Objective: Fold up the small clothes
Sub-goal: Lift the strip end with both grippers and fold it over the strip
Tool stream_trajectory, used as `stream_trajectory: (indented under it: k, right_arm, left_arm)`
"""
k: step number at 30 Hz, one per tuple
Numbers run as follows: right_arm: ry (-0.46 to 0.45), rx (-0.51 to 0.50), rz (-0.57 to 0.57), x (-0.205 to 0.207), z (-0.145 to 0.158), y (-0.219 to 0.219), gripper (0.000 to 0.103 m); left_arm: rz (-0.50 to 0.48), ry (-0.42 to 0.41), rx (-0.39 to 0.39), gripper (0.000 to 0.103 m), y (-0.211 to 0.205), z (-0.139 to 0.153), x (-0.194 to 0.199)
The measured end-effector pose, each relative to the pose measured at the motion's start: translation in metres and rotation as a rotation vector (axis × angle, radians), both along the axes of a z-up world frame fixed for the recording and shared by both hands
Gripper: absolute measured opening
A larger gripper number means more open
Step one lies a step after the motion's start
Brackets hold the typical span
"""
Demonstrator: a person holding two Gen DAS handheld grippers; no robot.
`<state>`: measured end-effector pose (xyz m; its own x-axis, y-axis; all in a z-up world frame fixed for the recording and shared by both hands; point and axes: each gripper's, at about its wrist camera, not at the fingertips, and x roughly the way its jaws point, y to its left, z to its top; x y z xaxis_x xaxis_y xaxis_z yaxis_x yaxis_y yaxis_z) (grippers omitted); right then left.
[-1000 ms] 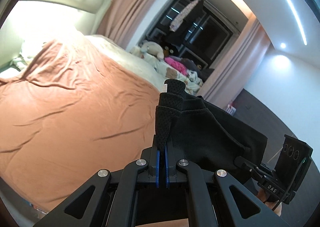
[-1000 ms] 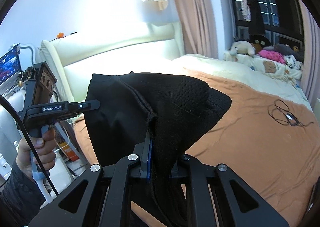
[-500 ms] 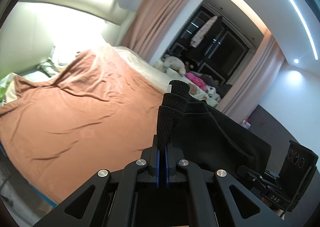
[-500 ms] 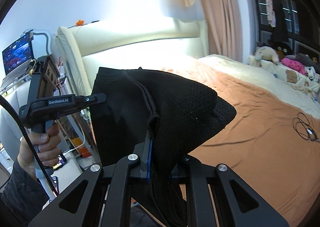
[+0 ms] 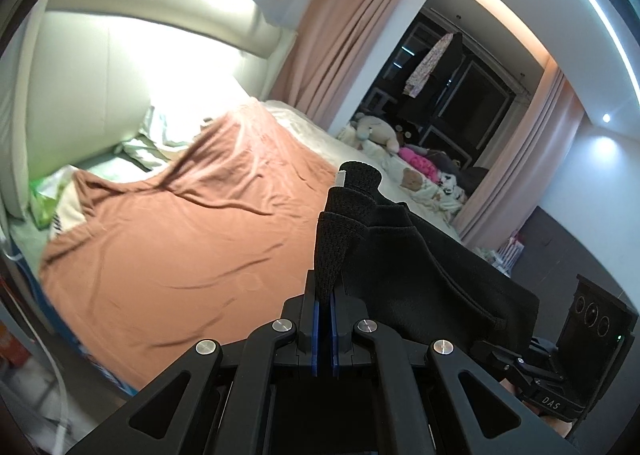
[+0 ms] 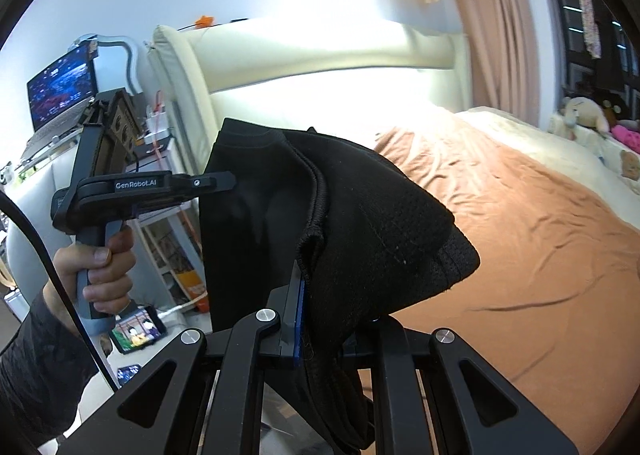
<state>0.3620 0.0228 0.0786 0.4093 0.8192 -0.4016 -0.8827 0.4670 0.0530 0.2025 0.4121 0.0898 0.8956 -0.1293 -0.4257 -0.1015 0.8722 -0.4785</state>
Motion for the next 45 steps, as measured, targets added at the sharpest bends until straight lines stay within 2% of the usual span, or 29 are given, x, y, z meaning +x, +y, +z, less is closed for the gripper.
stream_trajectory:
  k: [14,23,33,45]
  right_arm:
    - [0.005,0.02,0.128,0.0,-0.019,0.047,0.008]
    - [0.023,0.031,0.133,0.002,-0.029,0.061,0.008]
    - [0.11,0.025,0.125,0.039,-0.058,0.077,0.008]
    - [0.208,-0.004,0.12,0.124,-0.09,0.125,0.008]
  left_arm:
    - [0.106,-0.005,0.071,0.003,0.076,0.002,-0.035]
    - [0.149,0.019,0.092,0.004,0.115,0.0,-0.032]
    - [0.143,0.077,0.121,0.003,0.136,-0.026,0.019]
    - [0.183,0.176,0.122,0.003,0.182,-0.078,0.106]
